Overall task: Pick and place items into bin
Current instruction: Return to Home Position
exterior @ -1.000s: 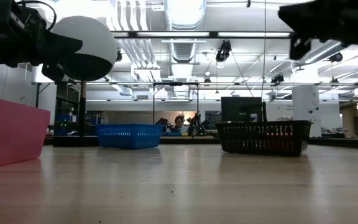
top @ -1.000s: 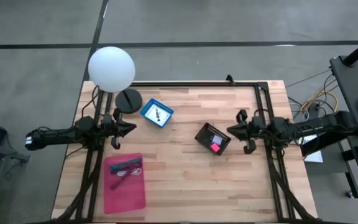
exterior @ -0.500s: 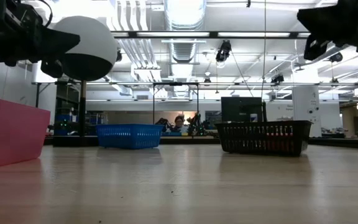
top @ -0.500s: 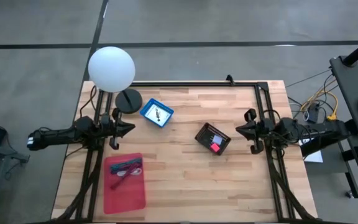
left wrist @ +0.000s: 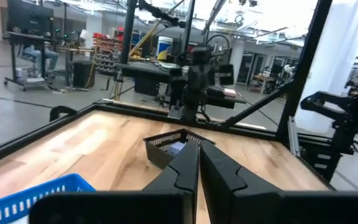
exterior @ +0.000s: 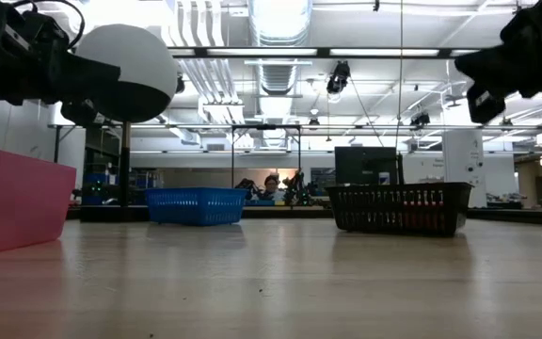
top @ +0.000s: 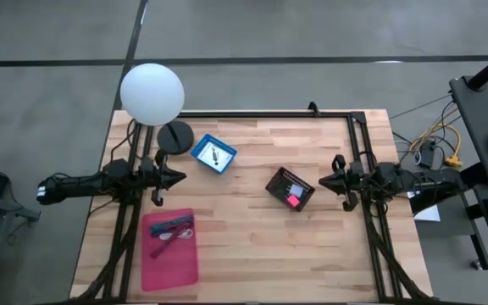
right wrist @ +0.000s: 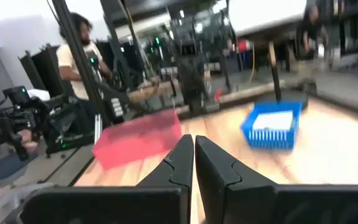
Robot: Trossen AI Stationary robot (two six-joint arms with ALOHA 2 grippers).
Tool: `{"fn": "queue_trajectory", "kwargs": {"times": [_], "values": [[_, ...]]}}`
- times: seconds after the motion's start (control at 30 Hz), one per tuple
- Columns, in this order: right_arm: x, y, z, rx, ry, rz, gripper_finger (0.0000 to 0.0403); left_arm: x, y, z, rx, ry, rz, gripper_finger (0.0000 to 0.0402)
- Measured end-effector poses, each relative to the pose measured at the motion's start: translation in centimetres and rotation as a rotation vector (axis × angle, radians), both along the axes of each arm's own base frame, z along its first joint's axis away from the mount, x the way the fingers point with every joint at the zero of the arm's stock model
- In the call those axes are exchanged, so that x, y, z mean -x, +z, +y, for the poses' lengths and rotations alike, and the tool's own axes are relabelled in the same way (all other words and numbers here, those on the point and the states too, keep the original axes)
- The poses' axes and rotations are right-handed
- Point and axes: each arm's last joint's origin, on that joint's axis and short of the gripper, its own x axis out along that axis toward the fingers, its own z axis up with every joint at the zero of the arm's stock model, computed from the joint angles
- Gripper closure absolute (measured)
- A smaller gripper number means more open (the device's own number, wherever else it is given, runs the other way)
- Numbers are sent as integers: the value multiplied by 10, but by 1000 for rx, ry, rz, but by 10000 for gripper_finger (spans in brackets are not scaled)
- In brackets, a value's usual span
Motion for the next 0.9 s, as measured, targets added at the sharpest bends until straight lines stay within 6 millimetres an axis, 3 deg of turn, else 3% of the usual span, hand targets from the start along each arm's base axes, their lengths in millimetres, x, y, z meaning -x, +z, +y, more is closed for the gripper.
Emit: {"fn": "queue_trajectory", "kwargs": {"times": [0.1,0.9], "values": [[1,-6,0,-47,7,55,394,0,-3,-1,12,-24,32,402],[0,-6,-2,65,-75,62,394,0,-5,-1,26,-42,41,402]]}}
